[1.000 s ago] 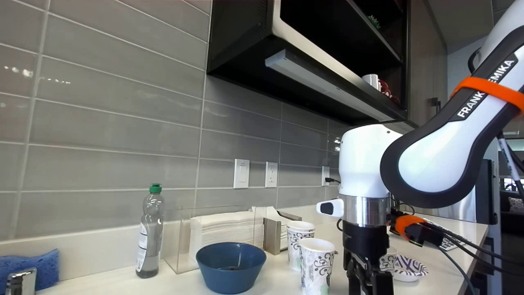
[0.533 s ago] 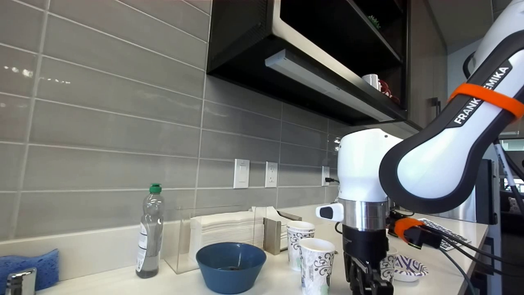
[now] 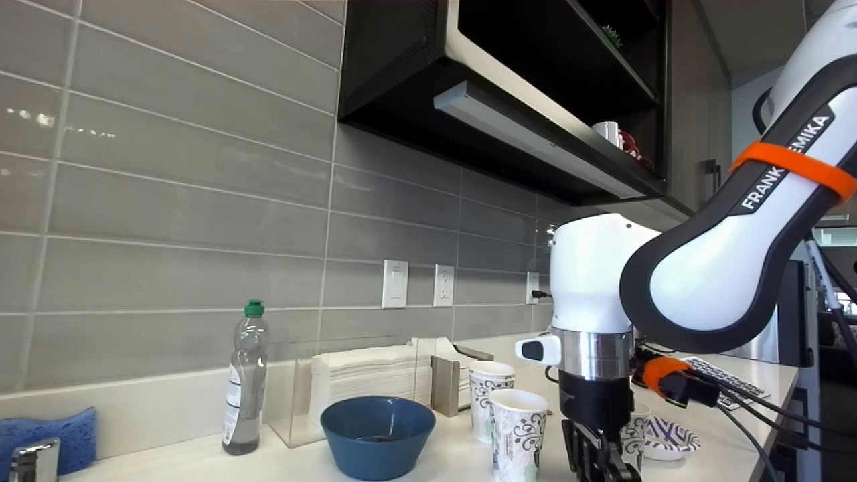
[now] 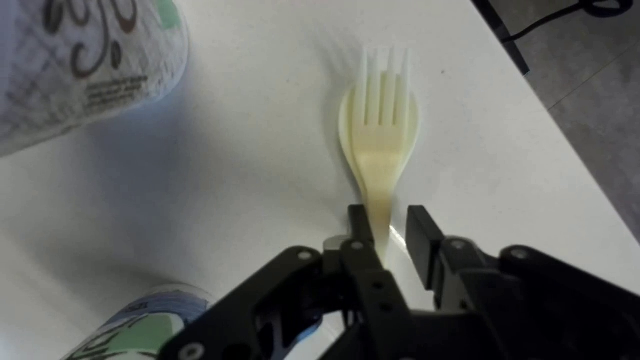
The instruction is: Put one white spoon in the coffee cup at the front.
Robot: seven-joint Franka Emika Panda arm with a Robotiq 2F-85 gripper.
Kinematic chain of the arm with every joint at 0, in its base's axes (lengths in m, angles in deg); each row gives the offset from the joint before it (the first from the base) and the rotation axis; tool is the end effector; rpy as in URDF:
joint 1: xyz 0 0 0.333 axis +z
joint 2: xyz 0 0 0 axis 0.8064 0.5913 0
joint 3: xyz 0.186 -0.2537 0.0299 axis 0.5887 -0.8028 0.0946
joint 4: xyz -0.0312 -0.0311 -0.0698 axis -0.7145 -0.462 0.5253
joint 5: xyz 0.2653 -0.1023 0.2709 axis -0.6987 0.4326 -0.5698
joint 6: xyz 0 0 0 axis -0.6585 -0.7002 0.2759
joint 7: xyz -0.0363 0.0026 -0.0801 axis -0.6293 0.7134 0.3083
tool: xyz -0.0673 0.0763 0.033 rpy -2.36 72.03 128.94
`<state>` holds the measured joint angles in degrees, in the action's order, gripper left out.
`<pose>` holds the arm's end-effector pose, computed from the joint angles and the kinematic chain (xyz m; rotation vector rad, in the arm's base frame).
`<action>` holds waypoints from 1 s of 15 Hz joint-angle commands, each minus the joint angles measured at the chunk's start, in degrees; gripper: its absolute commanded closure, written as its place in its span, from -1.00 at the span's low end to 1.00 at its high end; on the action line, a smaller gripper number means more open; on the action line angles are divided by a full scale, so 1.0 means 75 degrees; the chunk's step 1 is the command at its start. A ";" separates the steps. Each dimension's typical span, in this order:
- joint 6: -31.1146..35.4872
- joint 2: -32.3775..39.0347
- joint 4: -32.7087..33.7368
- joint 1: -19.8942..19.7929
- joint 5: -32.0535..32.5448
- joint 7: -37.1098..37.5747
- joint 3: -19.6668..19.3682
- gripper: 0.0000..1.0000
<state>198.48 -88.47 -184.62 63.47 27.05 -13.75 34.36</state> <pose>0.4232 0.0924 0.2768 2.7941 1.2799 -0.0626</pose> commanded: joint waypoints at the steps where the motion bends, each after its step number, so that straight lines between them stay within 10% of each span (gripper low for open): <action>1: 0.0071 0.0151 0.0135 -0.0165 0.0199 -0.0036 0.0109 0.98; 10: 0.0056 0.0143 0.0140 -0.0171 0.0183 -0.0057 0.0110 0.93; 11: 0.0073 0.0154 0.0140 -0.0169 0.0161 -0.0070 0.0109 0.23; 14: 0.0083 0.0190 0.0154 -0.0168 0.0161 -0.0086 0.0110 -0.01; 15: 0.0085 0.0202 0.0160 -0.0169 0.0162 -0.0094 0.0109 0.31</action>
<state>198.48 -88.41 -184.55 63.28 27.30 -13.76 34.36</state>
